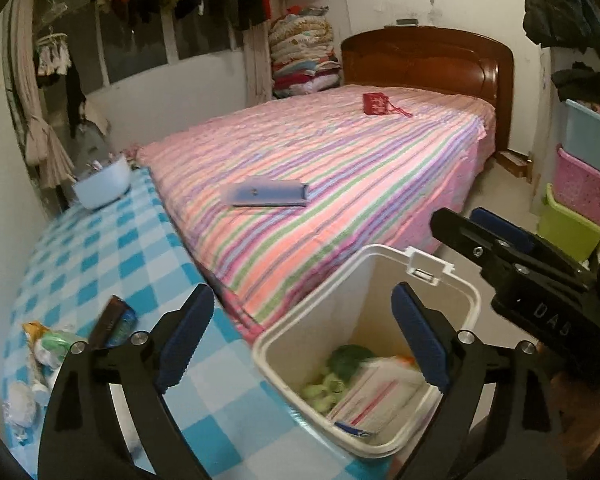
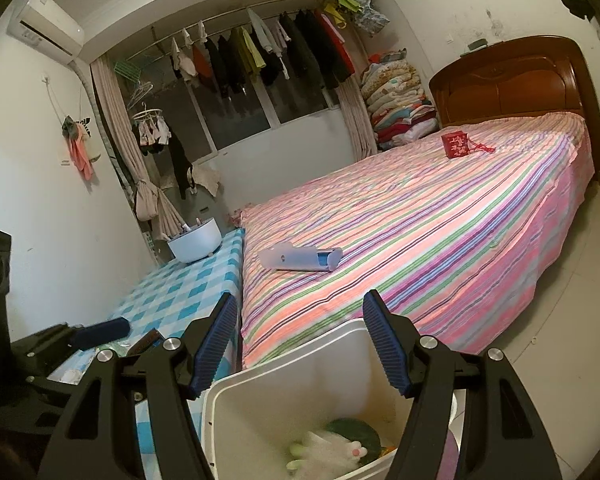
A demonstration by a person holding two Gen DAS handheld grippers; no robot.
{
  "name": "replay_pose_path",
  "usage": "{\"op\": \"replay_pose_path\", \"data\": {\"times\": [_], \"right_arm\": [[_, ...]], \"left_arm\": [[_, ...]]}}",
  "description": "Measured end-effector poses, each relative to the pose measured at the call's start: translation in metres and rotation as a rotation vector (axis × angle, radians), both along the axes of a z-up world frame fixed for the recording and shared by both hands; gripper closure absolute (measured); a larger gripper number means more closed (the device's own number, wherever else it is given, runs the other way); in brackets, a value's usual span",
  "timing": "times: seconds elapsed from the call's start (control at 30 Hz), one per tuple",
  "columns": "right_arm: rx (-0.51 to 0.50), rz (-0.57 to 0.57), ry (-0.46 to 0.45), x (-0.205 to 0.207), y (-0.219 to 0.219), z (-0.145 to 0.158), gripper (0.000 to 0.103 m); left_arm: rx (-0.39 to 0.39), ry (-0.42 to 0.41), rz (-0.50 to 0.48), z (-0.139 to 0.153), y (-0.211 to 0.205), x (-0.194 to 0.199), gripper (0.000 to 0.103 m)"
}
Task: Collect trash
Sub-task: 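Move both tools back over the table, left tool toward the blister pack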
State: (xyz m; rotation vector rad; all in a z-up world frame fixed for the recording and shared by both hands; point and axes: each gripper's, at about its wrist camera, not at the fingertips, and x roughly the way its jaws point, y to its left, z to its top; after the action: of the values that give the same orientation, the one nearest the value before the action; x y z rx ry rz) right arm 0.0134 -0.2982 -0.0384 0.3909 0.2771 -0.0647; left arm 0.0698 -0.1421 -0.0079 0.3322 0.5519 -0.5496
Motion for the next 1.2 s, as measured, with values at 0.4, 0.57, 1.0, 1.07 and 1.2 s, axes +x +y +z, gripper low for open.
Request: {"op": "replay_pose_path", "data": {"times": [0.4,0.57,1.0,1.07,1.2], "right_arm": [[-0.038,0.106,0.025,0.02,0.038,0.006,0.039],[-0.061,0.186,0.045,0.034,0.067,0.004,0.033],[-0.104,0.346,0.099,0.062,0.144,-0.005,0.032],[-0.11,0.369,0.11,0.066,0.156,-0.008,0.032],[-0.128,0.398,0.126,0.072,0.175,-0.012,0.032]], "left_arm": [[-0.003,-0.04,0.159,0.007,0.061,0.024,0.013],[-0.008,-0.036,0.244,0.009,0.097,0.036,0.013],[-0.031,0.021,0.5,0.008,0.205,0.065,0.013],[-0.042,0.035,0.55,0.007,0.226,0.069,0.013],[-0.081,0.058,0.642,0.007,0.273,0.075,0.013]]}}
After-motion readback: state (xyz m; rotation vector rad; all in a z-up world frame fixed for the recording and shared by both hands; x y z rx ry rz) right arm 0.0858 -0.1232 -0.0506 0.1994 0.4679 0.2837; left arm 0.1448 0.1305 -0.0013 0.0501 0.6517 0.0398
